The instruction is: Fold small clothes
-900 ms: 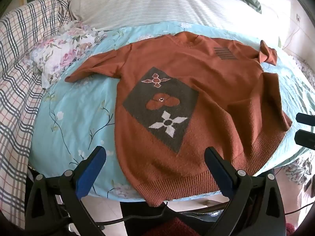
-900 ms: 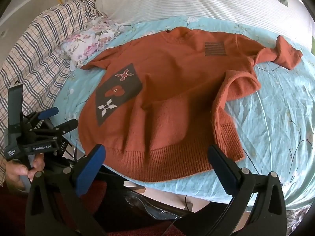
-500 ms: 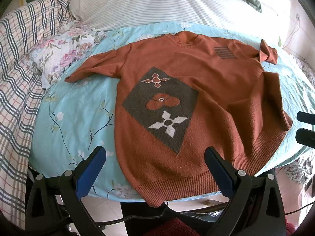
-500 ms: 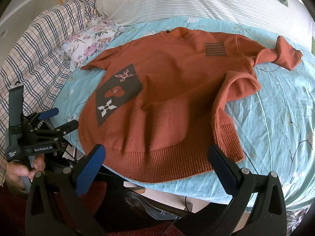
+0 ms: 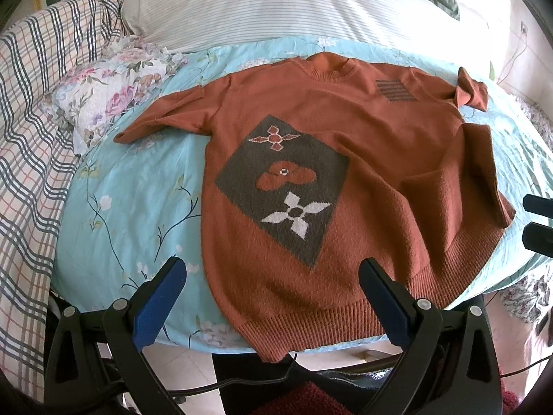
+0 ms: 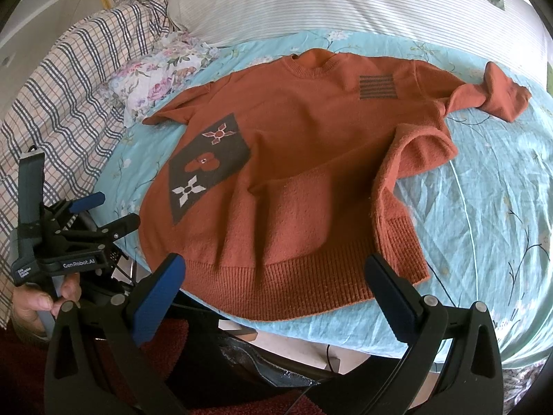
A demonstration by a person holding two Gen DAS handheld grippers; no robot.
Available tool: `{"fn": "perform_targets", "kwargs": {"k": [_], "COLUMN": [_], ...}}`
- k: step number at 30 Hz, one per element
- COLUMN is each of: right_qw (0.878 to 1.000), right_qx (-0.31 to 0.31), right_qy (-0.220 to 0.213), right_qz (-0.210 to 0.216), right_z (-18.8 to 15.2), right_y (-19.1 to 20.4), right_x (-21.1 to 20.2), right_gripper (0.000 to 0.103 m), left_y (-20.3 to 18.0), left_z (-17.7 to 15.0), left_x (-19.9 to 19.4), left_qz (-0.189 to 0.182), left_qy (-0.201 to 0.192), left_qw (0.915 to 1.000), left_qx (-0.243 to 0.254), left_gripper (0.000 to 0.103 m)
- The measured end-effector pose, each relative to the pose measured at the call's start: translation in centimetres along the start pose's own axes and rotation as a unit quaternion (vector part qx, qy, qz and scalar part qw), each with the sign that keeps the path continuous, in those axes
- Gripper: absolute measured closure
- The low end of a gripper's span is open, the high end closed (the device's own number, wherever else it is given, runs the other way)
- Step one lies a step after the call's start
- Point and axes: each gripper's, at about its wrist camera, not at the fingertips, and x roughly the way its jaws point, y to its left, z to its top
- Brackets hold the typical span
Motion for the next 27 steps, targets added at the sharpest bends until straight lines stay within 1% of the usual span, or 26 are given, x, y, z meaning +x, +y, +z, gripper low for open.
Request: {"fn": "perform_targets", "kwargs": {"k": [6,11,14,16,19,27], "right_qw": [1.000,1.000,1.000,1.000,1.000,1.000], "right_qx": [0.001,0.001,0.003,0.005,0.004,0.000], "right_qy": [-0.001,-0.006,-0.011,-0.004,-0.011,-0.030], "right_qz": [0.000,0.001,0.003,0.001,0.002,0.004], "right_z": [-0.15,0.06,0.02,0.11,0.10,0.06], "right_y": [-0.29,-0.27,-0.35,-0.44,-0.41,-0.49], "right_x": [-0.35,-0.26,-0.13,-0.08,-0.15,-0.21], "right_gripper": [0.000,0.000,0.000,0.000,0.000,0.000], "left_y": [-0.03,-0.03,-0.41,-0.48,-0.51,-0.79], "left_z": [-0.23,-0.21,-0.18,-0.18,-0.10,0.00], "left_x": [0.10,0.10,0.14,0.14,0.21,0.38], "left_qz": [0.004,0.002,0.007,0.007,0.009,0.009], "left_qy": [0.005,0.002,0.011,0.011,0.013,-0.004], "left_qw": [1.0000,1.0000,0.9999,0.9999,0.9998,0.9999], "left_qx": [0.004,0.002,0.008,0.009,0.013,0.013], "left_gripper": [0.003,0.003,0.003,0.003,0.003,0.003]}}
